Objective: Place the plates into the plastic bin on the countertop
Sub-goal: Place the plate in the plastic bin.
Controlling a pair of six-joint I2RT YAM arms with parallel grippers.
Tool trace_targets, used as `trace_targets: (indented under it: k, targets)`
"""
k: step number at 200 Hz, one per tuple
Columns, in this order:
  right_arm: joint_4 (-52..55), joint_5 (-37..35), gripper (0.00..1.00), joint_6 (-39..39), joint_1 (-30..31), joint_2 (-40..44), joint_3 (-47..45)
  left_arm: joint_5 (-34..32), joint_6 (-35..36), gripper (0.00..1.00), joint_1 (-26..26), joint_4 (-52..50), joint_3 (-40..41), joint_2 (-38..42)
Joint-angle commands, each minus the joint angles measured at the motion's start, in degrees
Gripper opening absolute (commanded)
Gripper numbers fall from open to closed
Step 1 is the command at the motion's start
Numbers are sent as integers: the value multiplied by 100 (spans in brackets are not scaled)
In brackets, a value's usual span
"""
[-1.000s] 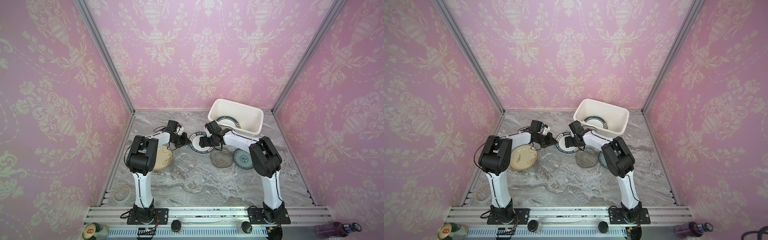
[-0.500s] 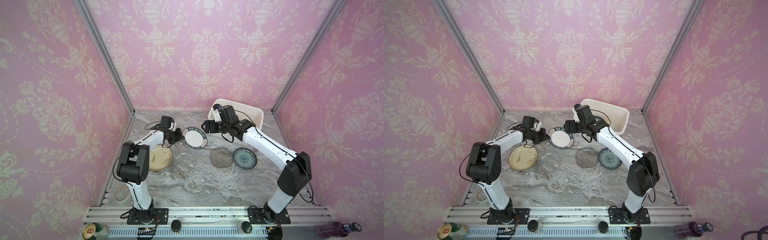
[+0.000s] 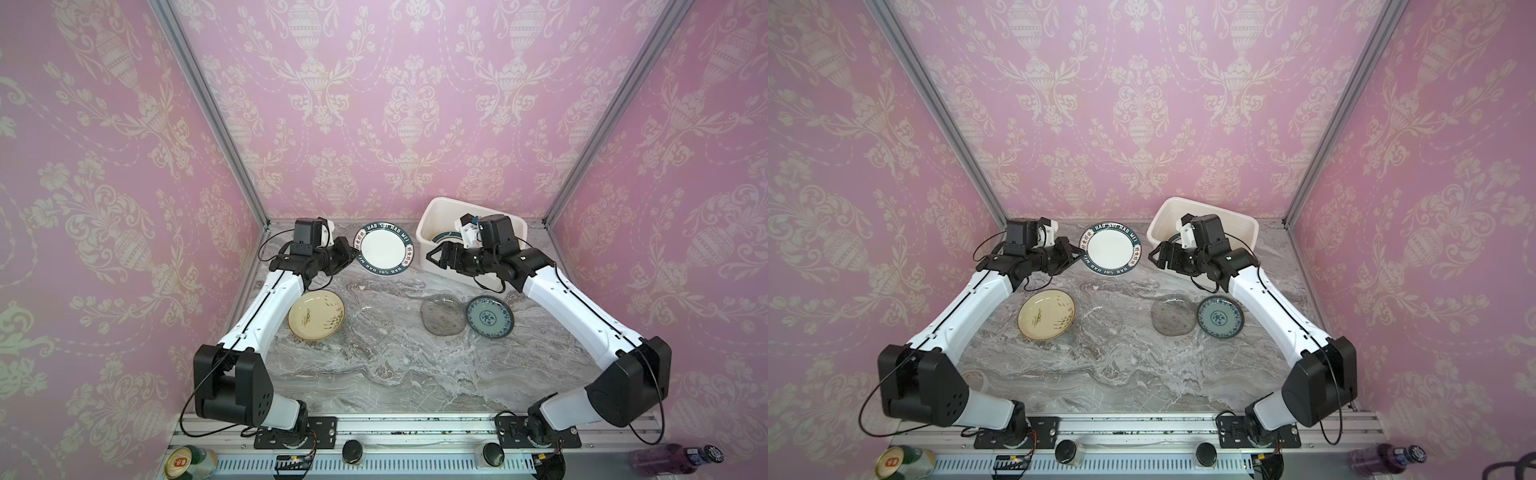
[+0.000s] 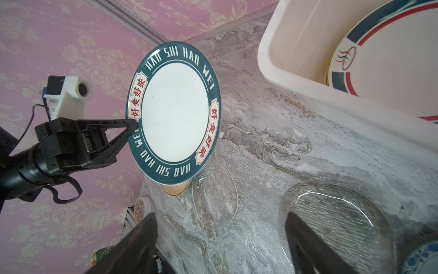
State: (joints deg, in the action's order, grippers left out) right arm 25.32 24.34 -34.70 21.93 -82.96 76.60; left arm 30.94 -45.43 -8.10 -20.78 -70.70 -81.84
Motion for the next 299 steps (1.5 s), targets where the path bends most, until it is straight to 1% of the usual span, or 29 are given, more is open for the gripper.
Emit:
trace_targets:
  k: [1,26,33,62,89,138,148,158,176,190,200,255,275,284,287,299]
  targets:
    - [-812,862,84,-635,-192,365,-447,659,-850,0,19,468,195,300]
    - [-1582,1298,83,-1099,-310,582,-883,982,-1390,0,-12,774,366,547]
    - [-1763,1376,82,-1200,-319,602,-1145,1050,-1497,0,-24,806,393,594]
    - [-2487,1557,80,-1661,-312,533,-1395,1203,-1803,0,-142,873,477,756]
    - [-3070,1647,76,-2032,-312,324,-1394,1136,-1848,0,-320,907,527,813]
    - [-3568,1698,72,-2387,-305,-28,-1168,914,-1849,0,-623,987,559,693]
    - [-3582,1718,69,-2407,-304,-106,-1110,882,-1881,0,-707,1065,538,645]
    - [-3632,1731,63,-2431,-295,-175,-1071,866,-1885,0,-787,1071,488,574]
    - [-3799,1725,50,-2549,-288,-255,-1072,814,-1856,0,-925,1065,371,429]
    - [-3932,1670,42,-2638,-286,-282,-1121,761,-1838,0,-1004,1062,291,337]
    - [-3963,1613,39,-2661,-287,-263,-1154,726,-1821,0,-1050,1051,234,272]
    - [-3727,1474,13,-2437,-287,-276,-1085,276,-1562,0,-1116,840,-35,203]
    - [-3727,1488,9,-2410,-295,-375,-989,264,-1544,0,-1115,821,-133,82]
    - [-3750,1515,7,-2406,-295,-439,-989,272,-1543,4,-1120,834,-189,17]
    - [-3753,1527,6,-2414,-299,-467,-823,274,-1540,6,-1122,838,-209,-13]
    - [-3800,1562,5,-2460,-295,-565,-672,227,-1509,16,-1115,827,-292,-76]
